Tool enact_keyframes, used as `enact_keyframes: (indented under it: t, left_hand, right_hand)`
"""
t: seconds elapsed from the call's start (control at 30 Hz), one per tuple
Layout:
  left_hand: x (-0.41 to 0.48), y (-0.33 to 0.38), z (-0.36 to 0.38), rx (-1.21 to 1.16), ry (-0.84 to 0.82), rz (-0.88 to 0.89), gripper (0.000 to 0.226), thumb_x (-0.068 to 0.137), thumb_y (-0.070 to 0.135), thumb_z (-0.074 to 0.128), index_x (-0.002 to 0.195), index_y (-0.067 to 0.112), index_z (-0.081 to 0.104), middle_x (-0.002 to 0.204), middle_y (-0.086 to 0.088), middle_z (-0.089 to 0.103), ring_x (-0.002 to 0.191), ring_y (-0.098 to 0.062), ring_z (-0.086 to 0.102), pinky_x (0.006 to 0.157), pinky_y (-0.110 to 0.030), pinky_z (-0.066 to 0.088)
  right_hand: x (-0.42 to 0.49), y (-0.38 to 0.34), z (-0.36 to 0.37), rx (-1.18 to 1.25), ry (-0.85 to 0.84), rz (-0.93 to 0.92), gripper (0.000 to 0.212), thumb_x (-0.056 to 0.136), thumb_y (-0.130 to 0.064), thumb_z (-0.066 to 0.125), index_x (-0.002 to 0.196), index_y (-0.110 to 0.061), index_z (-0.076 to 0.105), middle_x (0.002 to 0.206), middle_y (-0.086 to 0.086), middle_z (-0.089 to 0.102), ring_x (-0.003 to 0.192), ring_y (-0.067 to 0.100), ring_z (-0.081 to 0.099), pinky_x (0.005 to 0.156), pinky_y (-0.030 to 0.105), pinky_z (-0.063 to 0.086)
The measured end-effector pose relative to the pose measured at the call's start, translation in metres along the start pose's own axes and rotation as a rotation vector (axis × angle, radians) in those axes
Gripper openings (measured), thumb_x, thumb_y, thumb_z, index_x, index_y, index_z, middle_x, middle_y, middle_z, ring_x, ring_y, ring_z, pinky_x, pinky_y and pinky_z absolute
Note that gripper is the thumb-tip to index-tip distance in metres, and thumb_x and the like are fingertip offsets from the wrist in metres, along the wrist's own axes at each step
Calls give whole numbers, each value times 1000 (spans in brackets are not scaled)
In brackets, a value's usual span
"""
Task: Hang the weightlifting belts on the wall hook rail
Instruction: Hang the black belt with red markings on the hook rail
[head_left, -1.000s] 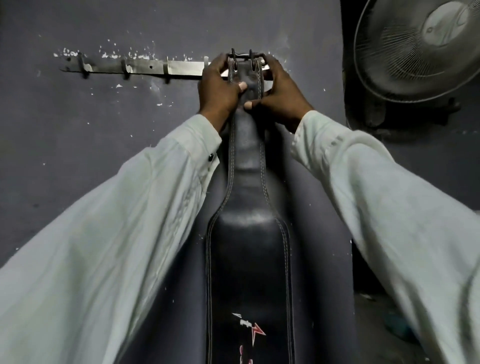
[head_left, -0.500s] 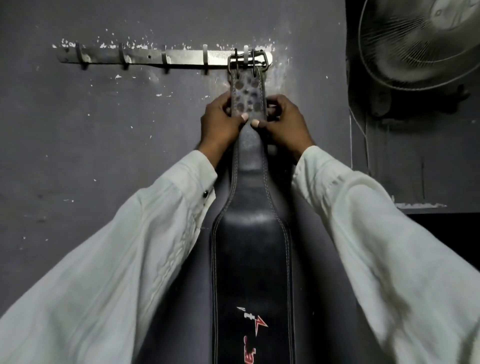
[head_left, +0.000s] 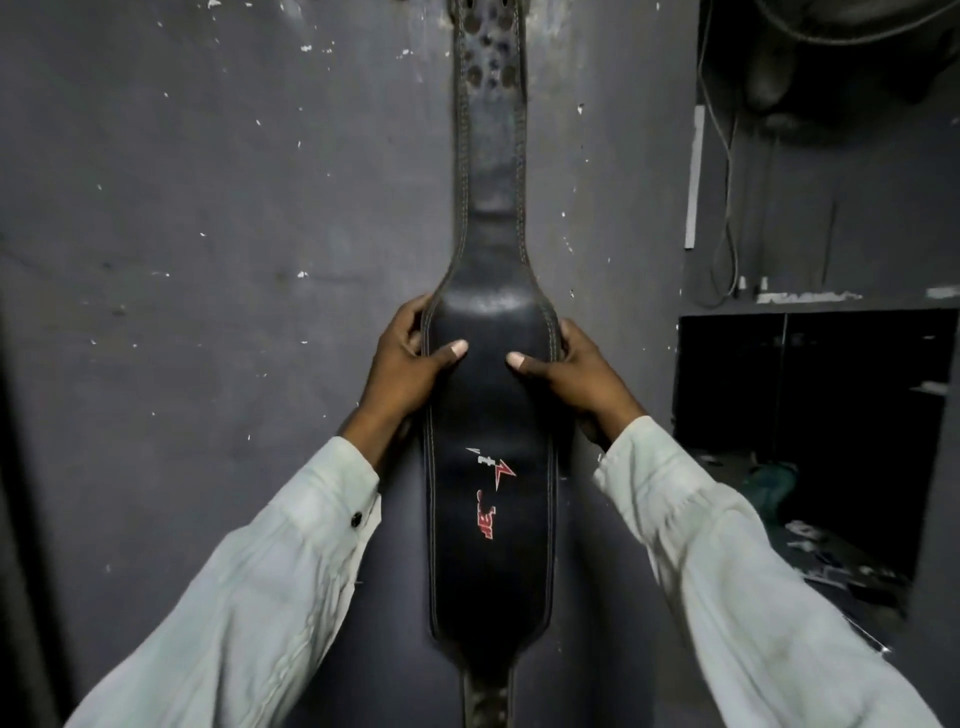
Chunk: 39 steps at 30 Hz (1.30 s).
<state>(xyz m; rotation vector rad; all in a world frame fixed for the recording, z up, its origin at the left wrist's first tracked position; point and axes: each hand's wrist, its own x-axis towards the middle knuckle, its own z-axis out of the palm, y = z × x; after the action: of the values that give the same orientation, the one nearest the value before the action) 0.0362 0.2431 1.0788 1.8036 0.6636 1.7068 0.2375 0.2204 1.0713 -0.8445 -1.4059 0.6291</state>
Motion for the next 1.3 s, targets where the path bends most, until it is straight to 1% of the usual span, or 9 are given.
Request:
enact_keyframes:
  t: [0.1,0.2,0.4,0.47,0.57,0.7,0.87,1.07,1.3]
  left_hand:
    - [-2,-3,4,84,85,2,53,75,7,76,121,27,58,110,10,71,105,-11,69,99,-39,54]
    - [-5,5,9,218,165,-1,49,74,19,77,117,34,58,103,20,68,100,-7,67,100,-35,53]
    - [-46,-23,6,228,8,-75,63,83,23,74,134,35,39,117,15,65,110,-8,64,95,-19,49]
    - [-58,-32,9,254,42,-93,60,85,23,73,134,35,41,116,14,66,108,-9,65,90,-14,49]
    - [-63,-39,11,252,113,-103,57,83,33,72,130,42,43,115,15,68,109,-14,67,99,-33,52]
    - [-83,-55,8,298,69,-109,64,85,32,69,138,46,36,128,11,64,116,-17,63,104,-42,50]
    - [-90,-62,16,330,81,-106,73,83,33,65,143,51,27,139,9,57,123,-20,59,105,-45,48]
    - [-128,-90,12,309,1,-221,54,81,28,75,128,31,46,126,-1,64,113,-19,64,99,-42,53]
    - [-138,-95,15,356,58,-302,34,84,33,73,110,14,63,107,-2,72,96,-20,67,88,-31,55]
  right_hand:
    - [-4,3,8,-59,108,-18,39,73,-16,82,106,-25,62,106,5,75,102,28,72,94,46,58]
    - [-6,5,10,-118,156,-29,39,63,-34,83,96,-30,62,99,-1,76,97,23,73,94,49,57]
    - [-33,19,4,-23,-1,100,47,85,-11,76,128,-13,57,118,7,72,107,24,70,91,36,59]
    - [-36,27,5,-80,47,94,46,80,-23,80,122,-22,62,114,3,74,105,22,71,96,42,57]
    - [-36,32,5,-150,91,74,51,64,-48,81,110,-33,65,109,-5,76,103,18,73,98,47,55]
    - [-58,53,6,-202,44,137,56,65,-46,79,116,-38,57,117,-7,72,108,18,69,101,47,54]
    - [-72,70,6,-284,180,140,36,80,-40,75,111,-27,61,109,-4,73,101,19,70,96,44,56]
    - [-102,106,-3,-306,24,286,56,67,-39,83,118,-24,66,112,-3,75,103,17,71,100,44,54]
    - [-123,122,2,-355,170,230,33,74,-36,80,100,-20,68,94,-10,74,87,9,68,88,31,56]
